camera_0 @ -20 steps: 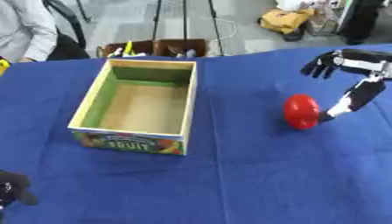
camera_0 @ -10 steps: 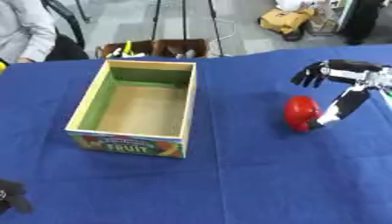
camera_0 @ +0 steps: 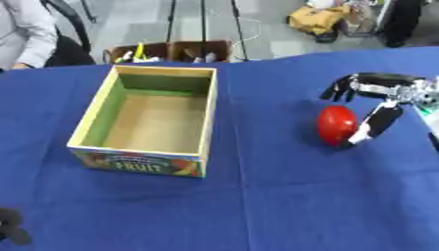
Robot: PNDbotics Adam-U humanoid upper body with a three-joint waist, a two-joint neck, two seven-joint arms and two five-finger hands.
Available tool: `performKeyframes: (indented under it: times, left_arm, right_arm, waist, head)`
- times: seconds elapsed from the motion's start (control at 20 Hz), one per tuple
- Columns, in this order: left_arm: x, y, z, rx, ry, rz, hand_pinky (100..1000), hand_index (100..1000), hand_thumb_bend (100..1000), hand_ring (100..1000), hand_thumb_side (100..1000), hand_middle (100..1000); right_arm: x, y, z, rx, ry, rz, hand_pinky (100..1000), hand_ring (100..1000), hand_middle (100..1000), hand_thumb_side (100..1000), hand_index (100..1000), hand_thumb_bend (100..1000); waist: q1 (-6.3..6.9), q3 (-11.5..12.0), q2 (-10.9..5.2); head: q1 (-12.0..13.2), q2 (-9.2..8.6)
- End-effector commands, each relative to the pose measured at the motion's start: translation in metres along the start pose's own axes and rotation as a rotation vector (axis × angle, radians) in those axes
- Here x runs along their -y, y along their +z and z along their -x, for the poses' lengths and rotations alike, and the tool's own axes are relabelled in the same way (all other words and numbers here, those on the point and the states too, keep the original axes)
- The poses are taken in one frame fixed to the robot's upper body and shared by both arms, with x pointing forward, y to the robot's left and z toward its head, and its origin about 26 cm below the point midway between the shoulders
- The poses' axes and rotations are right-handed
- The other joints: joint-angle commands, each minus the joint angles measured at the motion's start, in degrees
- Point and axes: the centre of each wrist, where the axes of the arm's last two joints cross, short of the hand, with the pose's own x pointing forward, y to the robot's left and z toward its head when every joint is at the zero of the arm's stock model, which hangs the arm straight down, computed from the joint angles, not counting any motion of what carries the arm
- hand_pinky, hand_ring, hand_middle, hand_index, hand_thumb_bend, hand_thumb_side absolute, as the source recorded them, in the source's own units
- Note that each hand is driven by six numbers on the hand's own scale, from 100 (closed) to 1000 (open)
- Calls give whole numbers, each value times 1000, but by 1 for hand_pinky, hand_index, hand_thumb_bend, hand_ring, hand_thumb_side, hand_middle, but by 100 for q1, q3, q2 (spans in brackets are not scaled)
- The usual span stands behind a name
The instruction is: Pick up objects on the table and place them in the box.
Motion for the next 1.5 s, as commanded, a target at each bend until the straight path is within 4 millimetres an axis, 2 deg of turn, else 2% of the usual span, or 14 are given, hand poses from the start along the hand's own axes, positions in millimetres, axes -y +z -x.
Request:
performKeyframes:
  times: [0.05, 0.3, 0.85, 1.15, 1.5]
  left_arm:
    - [-1, -3, -5, 20, -13, 12, 391, 576, 100, 355, 814, 460]
    - [0, -3, -5, 18, -14, 14, 391, 576, 100, 355, 815, 460]
    - [0, -3, -4, 17, -15, 20, 393, 576, 100, 355, 816, 461]
    - [1, -3, -4, 16, -16, 22, 394, 576, 100, 355, 817, 461]
    - [1, -3, -4, 15, -17, 26, 394, 576, 100, 355, 818, 461]
  right_arm:
    - [15, 8, 3, -21, 48, 14, 697, 778, 784, 338, 861, 736]
    - [14, 8, 4, -30, 56, 14, 687, 765, 758, 357, 842, 720]
    - [15, 5, 2, -18, 33, 36, 636, 703, 597, 389, 757, 712]
    - [14, 4, 2, -22, 16, 17, 631, 695, 590, 404, 764, 717]
    - [19, 5, 2, -49, 4, 31, 605, 666, 542, 415, 702, 642]
  waist:
    - [-15, -10, -75]
    - [-13, -20, -62]
    - [-8, -38, -44]
    - [-9, -37, -34]
    - [-10, -33, -21]
  head:
    - [-14, -58]
    - [-21, -52]
    - [-35, -58]
    - [-39, -57]
    - [-51, -87]
